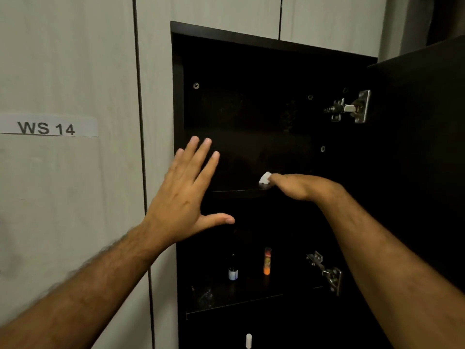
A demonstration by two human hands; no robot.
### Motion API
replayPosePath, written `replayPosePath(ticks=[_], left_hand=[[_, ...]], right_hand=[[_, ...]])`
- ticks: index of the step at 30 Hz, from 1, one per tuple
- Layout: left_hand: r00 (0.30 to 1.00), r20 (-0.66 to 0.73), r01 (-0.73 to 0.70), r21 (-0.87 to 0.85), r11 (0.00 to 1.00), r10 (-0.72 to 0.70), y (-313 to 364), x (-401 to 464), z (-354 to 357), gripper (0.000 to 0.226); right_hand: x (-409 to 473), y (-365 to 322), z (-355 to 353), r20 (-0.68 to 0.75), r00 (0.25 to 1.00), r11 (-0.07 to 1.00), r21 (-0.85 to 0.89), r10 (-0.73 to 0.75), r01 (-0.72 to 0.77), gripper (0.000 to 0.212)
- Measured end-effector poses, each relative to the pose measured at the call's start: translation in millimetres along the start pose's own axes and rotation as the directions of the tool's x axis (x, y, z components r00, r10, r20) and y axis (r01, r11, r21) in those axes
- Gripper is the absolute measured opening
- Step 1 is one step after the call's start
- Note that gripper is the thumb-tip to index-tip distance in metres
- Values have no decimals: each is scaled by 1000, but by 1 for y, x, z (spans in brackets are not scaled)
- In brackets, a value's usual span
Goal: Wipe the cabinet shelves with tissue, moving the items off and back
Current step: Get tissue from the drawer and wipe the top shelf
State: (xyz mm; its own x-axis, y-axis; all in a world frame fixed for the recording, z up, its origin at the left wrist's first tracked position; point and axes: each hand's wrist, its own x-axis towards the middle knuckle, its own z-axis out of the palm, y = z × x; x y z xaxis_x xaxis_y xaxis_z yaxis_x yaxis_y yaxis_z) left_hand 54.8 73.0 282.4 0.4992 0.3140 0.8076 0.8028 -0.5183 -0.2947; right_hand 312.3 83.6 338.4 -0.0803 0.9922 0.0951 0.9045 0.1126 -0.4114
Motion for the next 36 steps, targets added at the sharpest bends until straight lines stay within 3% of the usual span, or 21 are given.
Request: replayPosePath(ticks=[4,11,18,21,24,28,30,33,35,36], left_hand=[[997,58,-52,-51,997,55,11,10,13,111],[973,229,-12,-70,997,28,16,41,24,114],[892,451,55,-87,995,-10,14,91,33,104],[896,444,82,-147,986,-8,13,100,37,102],[908,418,92,-171,981,-13,17,103,46,93],[914,402,63,-253,965,46,19,105,52,93],[919,388,44,-290,956,76,17,107,53,95],[927,367,42,-320,946,83,12,105,57,92],[917,387,23,-288,957,94,12,102,61,90],[914,393,12,-269,963,99,12,101,63,90]], right_hand=[[-24,9,9,-22,998,998,-7,-61,61,39],[-6,40,-30,-11,967,967,-24,254,-254,44],[21,40,-25,-3,970,967,-73,243,-242,58],[20,43,-27,-24,958,948,-134,287,-288,63],[20,34,-29,-70,949,924,-215,308,-316,52],[11,25,-39,-163,954,851,-434,250,-297,31],[5,29,-45,-294,940,809,-501,176,-308,21],[9,32,-52,-561,822,780,-556,-97,-287,15],[24,41,-61,-579,763,717,-658,-287,-230,24],[31,45,-65,-526,786,658,-723,-325,-212,29]])
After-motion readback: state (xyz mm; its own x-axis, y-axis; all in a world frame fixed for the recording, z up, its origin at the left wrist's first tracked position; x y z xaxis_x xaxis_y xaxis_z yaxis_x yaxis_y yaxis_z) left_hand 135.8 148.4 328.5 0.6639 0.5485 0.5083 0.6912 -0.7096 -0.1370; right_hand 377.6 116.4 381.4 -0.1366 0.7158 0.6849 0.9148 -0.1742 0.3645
